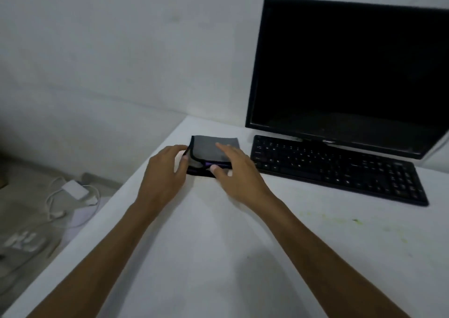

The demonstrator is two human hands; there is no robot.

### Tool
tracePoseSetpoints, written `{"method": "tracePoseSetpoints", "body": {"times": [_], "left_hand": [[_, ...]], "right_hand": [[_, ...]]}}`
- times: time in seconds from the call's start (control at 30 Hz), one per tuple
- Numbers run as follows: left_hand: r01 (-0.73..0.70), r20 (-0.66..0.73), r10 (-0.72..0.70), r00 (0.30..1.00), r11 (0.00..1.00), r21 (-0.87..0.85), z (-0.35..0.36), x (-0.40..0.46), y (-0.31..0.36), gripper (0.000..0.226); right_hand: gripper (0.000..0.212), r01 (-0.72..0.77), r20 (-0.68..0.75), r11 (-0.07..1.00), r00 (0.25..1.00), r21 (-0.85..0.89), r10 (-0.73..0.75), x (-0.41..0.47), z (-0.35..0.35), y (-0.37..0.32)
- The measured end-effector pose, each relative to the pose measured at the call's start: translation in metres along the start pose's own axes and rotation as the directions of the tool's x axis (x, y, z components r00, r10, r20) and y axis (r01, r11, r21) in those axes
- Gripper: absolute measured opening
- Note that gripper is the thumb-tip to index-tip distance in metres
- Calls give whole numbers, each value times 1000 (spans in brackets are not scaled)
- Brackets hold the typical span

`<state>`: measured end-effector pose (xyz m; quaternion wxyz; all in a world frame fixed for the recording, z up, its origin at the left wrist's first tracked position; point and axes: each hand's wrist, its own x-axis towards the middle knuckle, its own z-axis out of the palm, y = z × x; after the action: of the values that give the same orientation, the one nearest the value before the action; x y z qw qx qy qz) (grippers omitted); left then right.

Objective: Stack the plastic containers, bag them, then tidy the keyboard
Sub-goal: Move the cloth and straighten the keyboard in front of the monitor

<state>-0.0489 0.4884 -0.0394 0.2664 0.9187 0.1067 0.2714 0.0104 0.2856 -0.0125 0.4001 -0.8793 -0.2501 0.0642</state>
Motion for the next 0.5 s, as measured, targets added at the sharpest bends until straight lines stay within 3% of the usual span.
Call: {"method": "tracePoseSetpoints", "body": {"times": [0.23,0.3,0.5], "left_hand": [[4,212,-63,975,963,269,26,19,-56,73],[-66,225,-12,974,939,337,32,18,-61,74],[-53,264,-56,963,920,388,30,22,-61,80]], "right_hand": [[77,-5,162,919,984,-393,75,73,44,7],[75,-5,142,907,987,-422,72,79,52,14],[65,13,36,900,999,-436,3,82,57,17]]}}
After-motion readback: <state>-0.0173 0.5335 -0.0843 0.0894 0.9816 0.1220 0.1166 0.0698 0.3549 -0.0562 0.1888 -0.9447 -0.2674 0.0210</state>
